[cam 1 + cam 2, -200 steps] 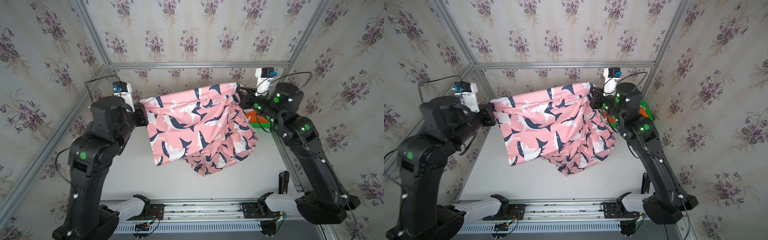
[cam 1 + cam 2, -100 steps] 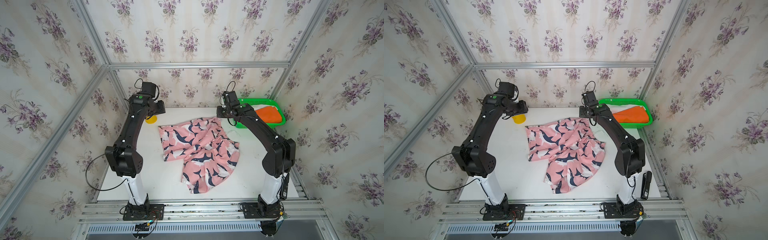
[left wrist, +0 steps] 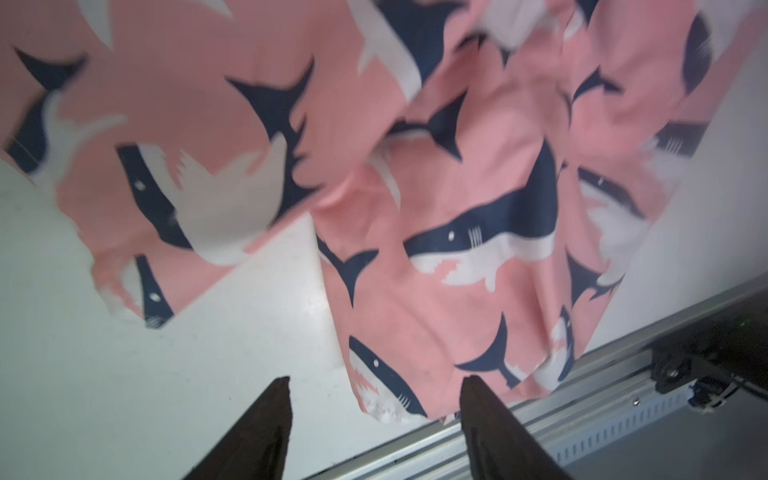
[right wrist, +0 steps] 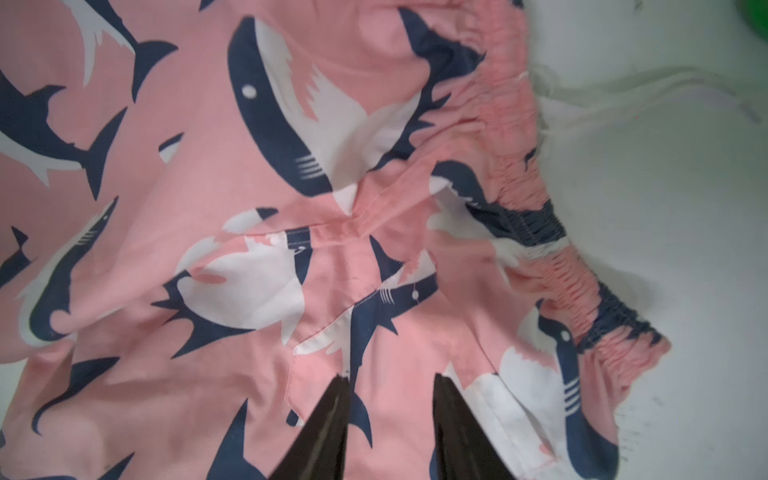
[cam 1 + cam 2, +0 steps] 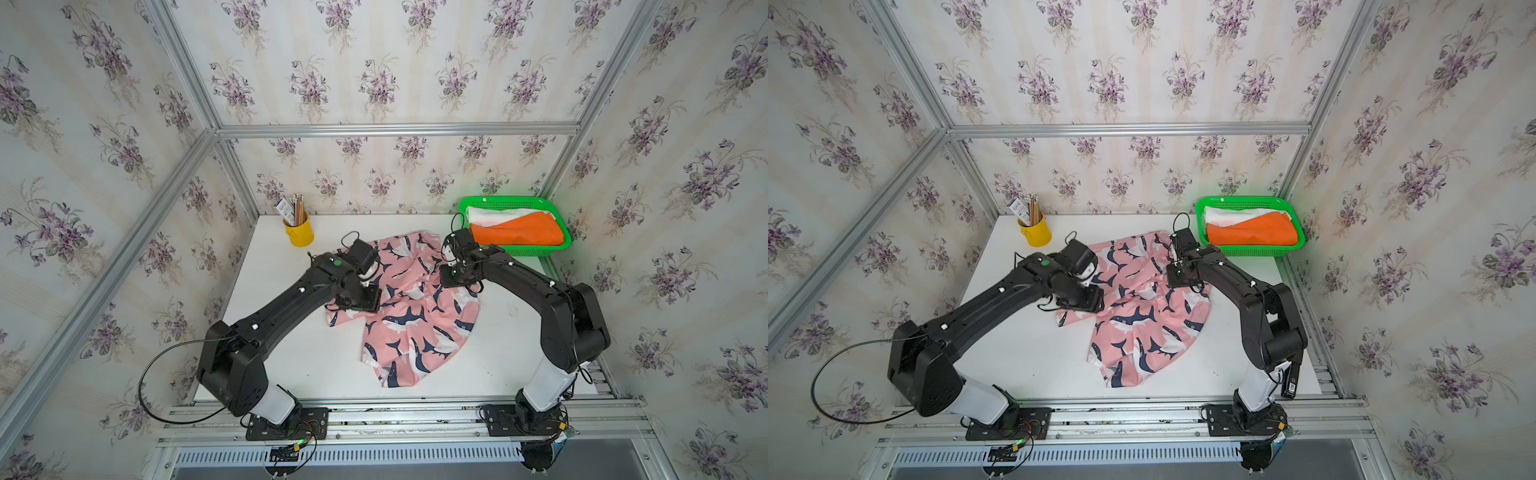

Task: Roll up the shorts
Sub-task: Fold the shorts at the center of the board.

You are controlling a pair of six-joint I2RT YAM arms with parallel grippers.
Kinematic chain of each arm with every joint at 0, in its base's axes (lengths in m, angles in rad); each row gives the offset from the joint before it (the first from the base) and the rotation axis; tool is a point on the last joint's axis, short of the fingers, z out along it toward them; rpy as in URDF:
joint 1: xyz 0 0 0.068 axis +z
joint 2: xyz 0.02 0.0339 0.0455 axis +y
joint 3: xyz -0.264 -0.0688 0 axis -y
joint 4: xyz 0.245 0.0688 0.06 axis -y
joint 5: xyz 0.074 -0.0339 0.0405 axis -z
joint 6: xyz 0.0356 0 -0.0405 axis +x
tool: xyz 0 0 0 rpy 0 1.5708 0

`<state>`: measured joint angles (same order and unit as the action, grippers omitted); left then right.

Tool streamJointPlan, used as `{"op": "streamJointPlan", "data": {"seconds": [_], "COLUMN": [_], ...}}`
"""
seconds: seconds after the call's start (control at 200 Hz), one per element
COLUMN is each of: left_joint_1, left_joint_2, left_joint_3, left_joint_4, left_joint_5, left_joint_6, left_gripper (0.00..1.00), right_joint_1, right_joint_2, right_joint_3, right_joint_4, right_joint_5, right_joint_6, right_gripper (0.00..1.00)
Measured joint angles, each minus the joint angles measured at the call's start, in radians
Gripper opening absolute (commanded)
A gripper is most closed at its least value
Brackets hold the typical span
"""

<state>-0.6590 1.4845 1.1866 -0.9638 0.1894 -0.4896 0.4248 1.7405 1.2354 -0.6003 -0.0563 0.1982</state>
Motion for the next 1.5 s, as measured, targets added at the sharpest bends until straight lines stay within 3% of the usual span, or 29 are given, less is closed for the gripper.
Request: {"op": "streamJointPlan", "data": {"seconds": [0.12,0.34,0.395,0.485,0.554,0.664,0.909,1.049,1.174,1.309,1.409,1.499], "left_joint_1": [-0.095,-0.129,-0.129,-0.126,-0.123,-0.120,-0.097,-0.009,0.174,0.352,0.400,0.447], "left_joint_2": [-0.039,-0.007,0.022,0.087,0.121,0.065,-0.159,-0.176,-0.138,0.068,0.245,0.320], "left_joint_3": [-0.118,-0.275,-0.301,-0.311,-0.285,-0.229,-0.019,0.044,0.042,0.100,0.209,0.255], "left_joint_4": [-0.012,0.074,0.128,0.211,0.226,0.214,0.039,-0.035,-0.026,0.004,0.027,0.062], "left_joint_5": [0.007,0.032,0.035,0.033,0.014,-0.032,-0.141,-0.173,-0.152,-0.131,-0.129,-0.130], "left_joint_6": [-0.065,-0.155,-0.169,-0.171,-0.171,-0.170,-0.114,-0.059,0.006,0.081,0.127,0.148], "left_gripper": [0.81,0.82,0.72,0.33,0.20,0.13,0.07,0.08,0.09,0.16,0.15,0.15], "right_joint_1": [0.000,0.005,0.006,0.006,0.006,0.006,0.006,0.014,0.018,0.021,0.028,0.030], "right_joint_2": [-0.012,-0.012,-0.012,-0.012,-0.013,-0.026,-0.044,-0.117,-0.087,-0.069,-0.093,-0.147], "right_joint_3": [-0.043,-0.054,-0.058,-0.071,-0.094,-0.161,-0.275,-0.270,-0.259,-0.277,-0.277,-0.277], "right_joint_4": [0.019,0.030,0.034,0.039,0.049,0.060,0.108,0.119,0.132,0.127,0.127,0.126], "right_joint_5": [-0.046,-0.070,-0.072,-0.076,-0.082,-0.089,-0.076,-0.065,-0.064,-0.056,-0.034,-0.010], "right_joint_6": [0.012,0.019,0.019,0.019,0.019,0.021,0.052,0.072,0.076,0.091,0.101,0.116], "right_gripper": [0.39,0.40,0.40,0.39,0.39,0.39,0.37,0.39,0.38,0.38,0.39,0.41]}}
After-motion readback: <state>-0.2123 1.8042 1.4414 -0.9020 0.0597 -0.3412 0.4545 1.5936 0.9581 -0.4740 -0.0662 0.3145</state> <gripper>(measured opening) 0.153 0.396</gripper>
